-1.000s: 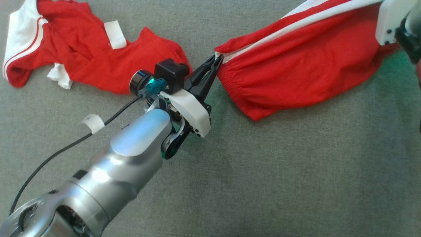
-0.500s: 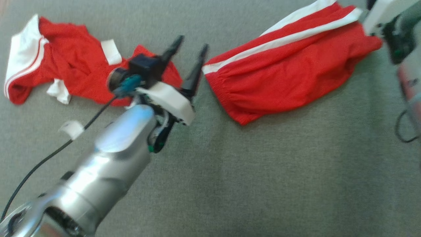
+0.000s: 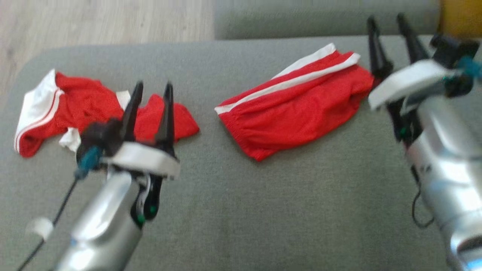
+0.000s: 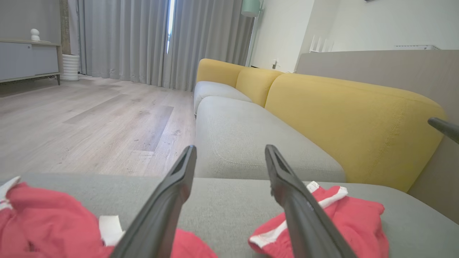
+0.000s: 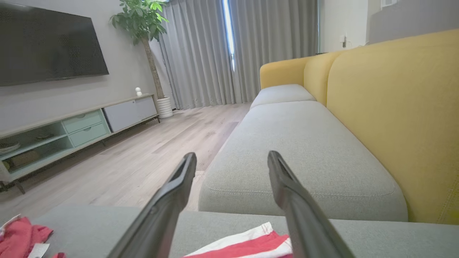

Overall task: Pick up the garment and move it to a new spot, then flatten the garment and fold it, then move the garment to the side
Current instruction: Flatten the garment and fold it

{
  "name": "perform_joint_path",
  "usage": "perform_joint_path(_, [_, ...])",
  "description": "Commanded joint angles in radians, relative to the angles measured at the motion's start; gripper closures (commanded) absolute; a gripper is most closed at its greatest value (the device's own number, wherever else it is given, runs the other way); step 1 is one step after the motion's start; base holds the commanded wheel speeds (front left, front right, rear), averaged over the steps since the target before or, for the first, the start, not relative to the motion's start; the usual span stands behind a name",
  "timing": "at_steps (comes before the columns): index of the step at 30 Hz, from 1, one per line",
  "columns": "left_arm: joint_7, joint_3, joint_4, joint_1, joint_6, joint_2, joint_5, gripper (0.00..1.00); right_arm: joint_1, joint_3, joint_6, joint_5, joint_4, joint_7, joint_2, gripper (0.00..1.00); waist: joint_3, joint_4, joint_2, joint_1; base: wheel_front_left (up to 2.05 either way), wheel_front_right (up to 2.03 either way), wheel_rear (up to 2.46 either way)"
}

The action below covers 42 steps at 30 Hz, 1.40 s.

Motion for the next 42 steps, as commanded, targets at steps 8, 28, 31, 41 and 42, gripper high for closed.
perform_joint_path(8, [-0.008, 0.097, -0.076, 0.165, -0.003, 0.013, 0.099, 0.0, 0.28, -0.115, -0.001, -0.141, -0.212, -0.011, 0.082, 0.0, -0.107, -0.043, -0.0001, 0.0003, 0.0, 0.0, 0.0])
perform_joint_path(28, [-0.008, 0.243, -0.071, 0.385, -0.081, -0.101, 0.274, 0.0, 0.58, -0.244, -0.001, -0.273, -0.367, 0.043, 0.17, 0.0, -0.118, -0.043, -0.0001, 0.0003, 0.0, 0.0, 0.0])
perform_joint_path(31, [-0.008, 0.253, -0.068, 0.377, -0.094, -0.114, 0.291, 0.0, 0.57, -0.251, -0.001, -0.282, -0.384, 0.059, 0.17, 0.0, -0.103, -0.028, -0.0001, 0.0003, 0.0, 0.0, 0.0])
perform_joint_path(41, [-0.008, 0.261, -0.06, 0.292, -0.146, -0.153, 0.338, 0.0, 0.31, -0.469, -0.001, -0.22, -0.254, 0.227, 0.17, 0.0, 0.044, 0.066, -0.0001, 0.0003, 0.0, 0.0, 0.0])
perform_joint_path(42, [-0.008, 0.258, -0.057, 0.283, -0.151, -0.158, 0.341, 0.0, 0.273, -0.501, -0.001, -0.21, -0.218, 0.241, 0.17, 0.0, 0.056, 0.077, -0.0001, 0.0003, 0.0, 0.0, 0.0])
